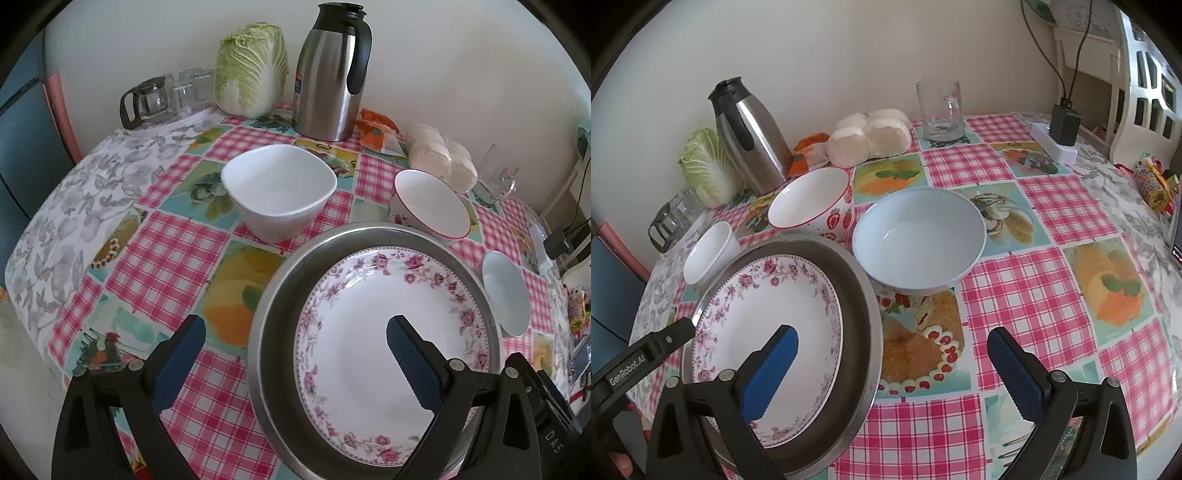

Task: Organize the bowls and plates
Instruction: 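Move both grippers to the rim of the red-rim white bowl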

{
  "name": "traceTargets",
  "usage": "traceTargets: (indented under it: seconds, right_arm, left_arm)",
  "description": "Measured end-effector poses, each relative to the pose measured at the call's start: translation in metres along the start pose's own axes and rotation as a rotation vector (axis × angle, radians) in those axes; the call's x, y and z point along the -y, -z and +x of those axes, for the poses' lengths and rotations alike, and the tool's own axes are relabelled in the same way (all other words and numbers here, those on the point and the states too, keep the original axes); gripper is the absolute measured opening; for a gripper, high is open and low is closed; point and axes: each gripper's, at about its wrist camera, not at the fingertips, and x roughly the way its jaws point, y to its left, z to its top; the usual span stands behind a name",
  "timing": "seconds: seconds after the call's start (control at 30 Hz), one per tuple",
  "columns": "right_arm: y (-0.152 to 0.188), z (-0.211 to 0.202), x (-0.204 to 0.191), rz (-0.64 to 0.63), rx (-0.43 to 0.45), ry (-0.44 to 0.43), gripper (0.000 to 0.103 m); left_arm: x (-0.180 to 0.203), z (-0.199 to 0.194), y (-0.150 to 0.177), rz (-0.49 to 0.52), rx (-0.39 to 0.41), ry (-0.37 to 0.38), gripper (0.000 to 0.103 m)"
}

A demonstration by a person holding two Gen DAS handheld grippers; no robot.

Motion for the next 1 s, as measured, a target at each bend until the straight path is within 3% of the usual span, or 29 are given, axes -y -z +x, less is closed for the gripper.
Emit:
traceTargets:
  seconds: [0.3,0.67,0.8,1.0]
  right_arm:
    - [-0.007,0.004,0.012,0.063,-0.022,-0.040,0.103]
    - [-0.050,0.006,0.022,0.096,0.015,-0.025,0.103]
    - [-0.071,0.005,0.011,0.033,0.032,-0.009,0.103]
    - [-0.097,0.016,-0.002,-0.001,0.005,-0.050,0.103]
  left_arm:
    - [0.004,0.007,-0.015,0.014,-0.010,0.041,0.099]
    - [0.011,0.001,-0.071,0.020,0.053,0.140,0.099]
    - [0.025,-0.004,-0.092,0.082,0.081,0.160,0.099]
    - [0.044,0.006,-0.123,0.178,0.034,0.201,0.099]
